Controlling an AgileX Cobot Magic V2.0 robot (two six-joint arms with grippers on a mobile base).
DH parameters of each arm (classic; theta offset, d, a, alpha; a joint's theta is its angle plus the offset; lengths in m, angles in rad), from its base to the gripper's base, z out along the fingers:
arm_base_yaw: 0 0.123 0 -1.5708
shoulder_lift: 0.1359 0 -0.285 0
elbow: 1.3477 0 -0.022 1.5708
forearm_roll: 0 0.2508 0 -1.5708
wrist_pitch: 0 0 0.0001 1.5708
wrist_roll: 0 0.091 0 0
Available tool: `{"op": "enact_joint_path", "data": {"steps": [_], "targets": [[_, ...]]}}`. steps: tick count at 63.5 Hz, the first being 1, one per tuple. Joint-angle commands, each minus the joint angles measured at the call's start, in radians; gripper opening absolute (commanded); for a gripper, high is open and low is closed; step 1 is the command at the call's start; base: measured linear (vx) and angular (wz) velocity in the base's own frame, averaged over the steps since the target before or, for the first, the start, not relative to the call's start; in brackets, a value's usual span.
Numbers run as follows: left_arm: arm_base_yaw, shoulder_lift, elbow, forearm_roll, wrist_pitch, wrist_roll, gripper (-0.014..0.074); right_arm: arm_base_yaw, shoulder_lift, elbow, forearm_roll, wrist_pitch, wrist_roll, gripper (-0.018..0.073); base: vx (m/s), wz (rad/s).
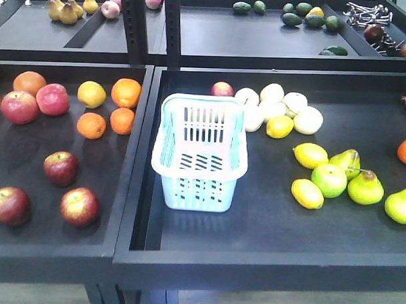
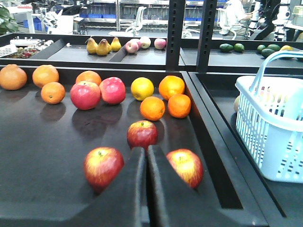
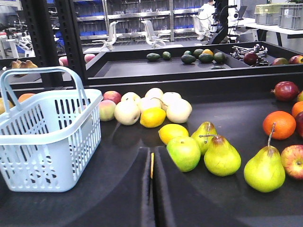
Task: Pick three apples into basket with both arms
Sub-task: 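Turn the base and approach the table holding the light-blue basket, then move the left gripper above the light-blue basket handle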
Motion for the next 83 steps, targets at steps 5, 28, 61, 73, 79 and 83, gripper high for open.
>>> {"op": "enact_joint_path", "data": {"steps": [5, 28, 61, 73, 79, 83], "targets": [[0.001, -0.016, 0.004, 0.001, -0.07, -0.009, -0.0007, -0.007, -0.013, 0.013, -0.01, -0.073, -0.008, -0.0004, 0.14, -0.04], [0.001, -0.016, 0.004, 0.001, -0.07, -0.009, -0.0007, -0.007, -0.013, 0.013, -0.01, -0.073, -0.008, -0.0004, 0.15, -0.02], [0.001, -0.016, 0.004, 0.001, -0.07, -0.009, -0.0007, -0.007, -0.013, 0.013, -0.01, -0.074, -0.008, -0.0004, 0.13, -0.01], [0.001, -0.016, 0.004, 0.001, -0.07, -0.009, -0.0007, -0.007, -0.013, 0.013, -0.01, -0.074, -0.008, -0.0004, 0.09, -0.01], [0.001, -0.016, 0.004, 0.001, -0.07, -0.009, -0.0007, -0.007, -0.013, 0.013, -0.01, -0.074, -0.008, -0.0004, 0.07, -0.01], [0.001, -0.016, 0.004, 0.001, -0.07, -0.009, -0.0007, -0.007, -0.013, 0.013, -0.01, -0.074, -0.008, -0.0004, 0.06, 0.0]]}}
